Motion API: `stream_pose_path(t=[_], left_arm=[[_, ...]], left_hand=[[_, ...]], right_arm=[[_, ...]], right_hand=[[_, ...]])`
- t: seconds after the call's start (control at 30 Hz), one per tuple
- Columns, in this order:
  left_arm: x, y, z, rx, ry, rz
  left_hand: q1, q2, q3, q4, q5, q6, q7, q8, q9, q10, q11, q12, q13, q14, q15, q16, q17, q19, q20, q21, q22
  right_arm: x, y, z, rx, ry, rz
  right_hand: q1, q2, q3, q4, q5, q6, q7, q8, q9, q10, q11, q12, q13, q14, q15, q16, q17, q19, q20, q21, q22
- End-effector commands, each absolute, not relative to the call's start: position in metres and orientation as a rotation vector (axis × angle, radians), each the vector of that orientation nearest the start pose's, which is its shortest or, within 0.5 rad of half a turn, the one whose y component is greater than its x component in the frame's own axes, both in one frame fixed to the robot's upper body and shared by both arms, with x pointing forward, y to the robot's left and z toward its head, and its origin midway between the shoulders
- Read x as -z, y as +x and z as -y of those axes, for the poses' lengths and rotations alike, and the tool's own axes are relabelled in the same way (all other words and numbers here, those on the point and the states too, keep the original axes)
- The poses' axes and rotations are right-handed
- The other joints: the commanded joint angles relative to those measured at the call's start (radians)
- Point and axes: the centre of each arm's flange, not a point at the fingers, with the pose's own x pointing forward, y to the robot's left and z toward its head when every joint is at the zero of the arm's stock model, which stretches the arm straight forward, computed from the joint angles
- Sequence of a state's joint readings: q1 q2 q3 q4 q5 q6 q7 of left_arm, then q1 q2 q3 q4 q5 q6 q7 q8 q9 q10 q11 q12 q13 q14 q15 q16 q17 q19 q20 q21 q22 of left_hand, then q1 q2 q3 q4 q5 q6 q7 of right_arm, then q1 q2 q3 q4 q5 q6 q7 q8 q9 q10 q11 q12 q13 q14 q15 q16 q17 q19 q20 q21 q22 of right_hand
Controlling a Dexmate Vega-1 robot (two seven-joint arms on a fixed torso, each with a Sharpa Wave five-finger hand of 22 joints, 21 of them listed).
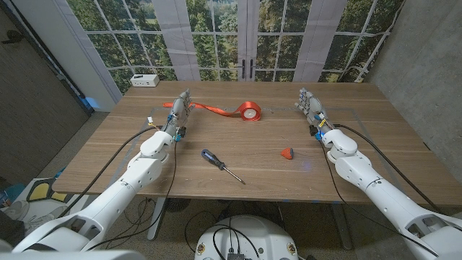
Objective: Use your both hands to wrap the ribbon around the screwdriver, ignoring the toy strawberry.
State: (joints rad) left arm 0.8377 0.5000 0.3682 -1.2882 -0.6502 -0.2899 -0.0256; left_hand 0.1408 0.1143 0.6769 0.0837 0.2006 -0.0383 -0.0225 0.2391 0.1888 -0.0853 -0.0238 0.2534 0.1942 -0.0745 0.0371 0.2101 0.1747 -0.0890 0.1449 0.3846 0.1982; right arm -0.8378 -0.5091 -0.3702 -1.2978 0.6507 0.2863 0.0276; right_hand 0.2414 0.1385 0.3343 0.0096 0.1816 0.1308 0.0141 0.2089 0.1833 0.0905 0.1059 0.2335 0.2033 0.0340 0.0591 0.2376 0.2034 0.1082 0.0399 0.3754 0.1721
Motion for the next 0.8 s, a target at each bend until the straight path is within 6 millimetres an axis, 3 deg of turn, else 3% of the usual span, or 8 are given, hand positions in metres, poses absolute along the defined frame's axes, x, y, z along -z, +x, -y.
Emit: stream_pose_path(t=[0.03, 0.1, 0.2, 0.8], left_arm=[[0.022, 0.654, -0.295, 0.152, 0.061, 0.628], [0.02, 0.655, -0.296, 0.161, 0.099, 0.641], [0.019, 0.652, -0.297, 0.122, 0.116, 0.649], [-0.001, 0.612, -0.306, 0.035, 0.473, 0.763]], left_hand=[[0.086, 0.036, 0.048, -0.087, -0.014, 0.073, 0.021, 0.023, 0.025, 0.084, 0.028, 0.03, 0.024, 0.093, 0.001, 0.014, 0.012, 0.036, -0.011, 0.019, 0.01], [0.084, -0.003, 0.015, -0.115, -0.025, 0.005, -0.02, -0.014, 0.019, 0.071, 0.024, 0.023, 0.029, 0.078, 0.0, 0.004, 0.015, 0.026, -0.024, 0.016, 0.012], [0.082, -0.02, -0.003, -0.131, -0.029, -0.038, -0.05, -0.036, 0.013, 0.052, 0.014, 0.013, 0.03, 0.064, -0.005, -0.003, 0.016, 0.009, -0.028, 0.01, 0.013], [0.082, -0.04, -0.023, -0.151, -0.031, -0.033, -0.064, -0.037, 0.006, 0.06, 0.005, 0.012, 0.029, 0.057, -0.008, -0.007, 0.015, 0.008, -0.021, 0.01, 0.013]], right_arm=[[0.027, 0.655, 0.29, -0.201, 0.028, 0.573], [0.027, 0.655, 0.29, -0.207, 0.029, 0.575], [0.027, 0.655, 0.289, -0.207, 0.027, 0.575], [0.026, 0.639, 0.275, -0.208, 0.027, 0.599]], right_hand=[[0.014, 0.007, 0.013, -0.009, 0.0, 0.03, -0.002, 0.006, 0.008, 0.051, 0.028, 0.023, 0.016, 0.051, 0.01, 0.02, 0.008, 0.032, 0.016, -0.004, 0.004], [0.021, 0.007, 0.015, -0.017, -0.002, 0.01, -0.023, -0.005, 0.008, 0.024, 0.018, 0.011, 0.018, 0.043, 0.01, 0.016, 0.01, 0.032, 0.017, -0.01, 0.005], [0.025, 0.008, 0.017, -0.021, -0.002, 0.001, -0.028, -0.009, 0.008, 0.008, 0.003, 0.003, 0.019, 0.04, 0.014, 0.015, 0.012, 0.031, 0.024, -0.014, 0.005], [0.032, 0.009, 0.02, -0.03, -0.004, 0.015, -0.029, -0.005, 0.007, 0.022, 0.014, 0.006, 0.021, 0.05, 0.026, 0.02, 0.015, 0.038, 0.039, -0.019, 0.006]])
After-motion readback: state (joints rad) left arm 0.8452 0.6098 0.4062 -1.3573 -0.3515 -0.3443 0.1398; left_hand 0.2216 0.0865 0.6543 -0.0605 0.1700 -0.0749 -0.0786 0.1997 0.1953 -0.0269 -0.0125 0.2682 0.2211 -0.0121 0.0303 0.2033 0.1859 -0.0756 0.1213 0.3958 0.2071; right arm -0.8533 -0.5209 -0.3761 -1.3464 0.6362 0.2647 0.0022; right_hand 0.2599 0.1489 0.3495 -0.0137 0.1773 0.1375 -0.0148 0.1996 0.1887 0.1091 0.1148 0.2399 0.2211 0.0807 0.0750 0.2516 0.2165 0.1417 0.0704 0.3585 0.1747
